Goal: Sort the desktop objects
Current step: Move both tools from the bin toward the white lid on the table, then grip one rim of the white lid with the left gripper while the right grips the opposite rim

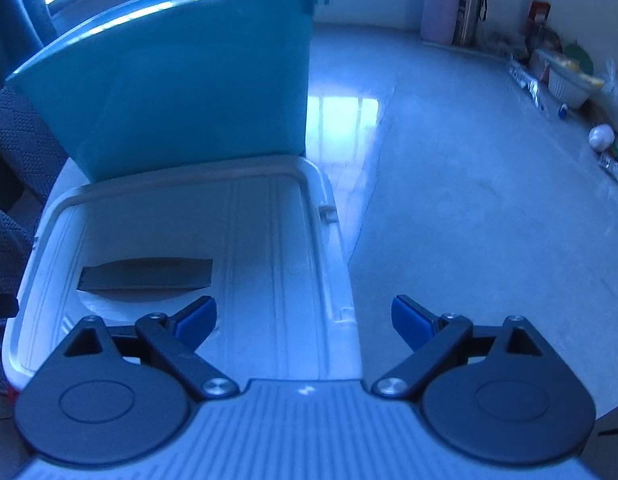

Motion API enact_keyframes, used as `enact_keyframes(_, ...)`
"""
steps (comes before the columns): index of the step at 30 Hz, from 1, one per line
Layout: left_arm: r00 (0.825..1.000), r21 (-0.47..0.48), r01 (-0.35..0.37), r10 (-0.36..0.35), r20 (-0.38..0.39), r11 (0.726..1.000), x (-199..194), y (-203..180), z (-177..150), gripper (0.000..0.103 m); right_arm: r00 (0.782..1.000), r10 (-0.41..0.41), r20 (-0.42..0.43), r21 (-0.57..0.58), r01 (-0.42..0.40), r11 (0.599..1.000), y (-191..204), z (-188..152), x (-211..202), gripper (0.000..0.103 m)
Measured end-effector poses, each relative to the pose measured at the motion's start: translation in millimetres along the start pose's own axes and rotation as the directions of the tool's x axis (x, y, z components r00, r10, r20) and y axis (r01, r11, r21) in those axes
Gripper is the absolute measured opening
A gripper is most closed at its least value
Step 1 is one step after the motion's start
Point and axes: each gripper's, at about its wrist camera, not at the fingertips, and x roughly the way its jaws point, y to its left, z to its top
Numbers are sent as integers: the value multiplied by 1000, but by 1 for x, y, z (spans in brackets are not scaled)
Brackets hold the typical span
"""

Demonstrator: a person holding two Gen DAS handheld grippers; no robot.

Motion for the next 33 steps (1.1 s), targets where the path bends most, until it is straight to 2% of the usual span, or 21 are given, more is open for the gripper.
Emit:
enact_keyframes(9,999,-5,5,-5,-45,1000,22,19,14,88,997,35,-65,34,-33,999,9,8,26,95)
enact_keyframes(13,998,-6,7,-7,-70,1000,33,26,19,88,997,-21,-74,-21,20,1000,23,5,30,95)
enact_keyframes(19,995,-35,31,-35,-97,999,44,38,27,88,997,-25,-78,-25,23,999,33,1,28,95)
enact_keyframes(30,992,-24,74,-76,-103,997,50,49,40,88,996,-13,-94,-58,8,998,67,-8,16,95)
enact_keyframes(33,985,-37,106,-110,-130,994,57,57,44,88,996,0,-92,-77,-7,997,78,-10,12,95)
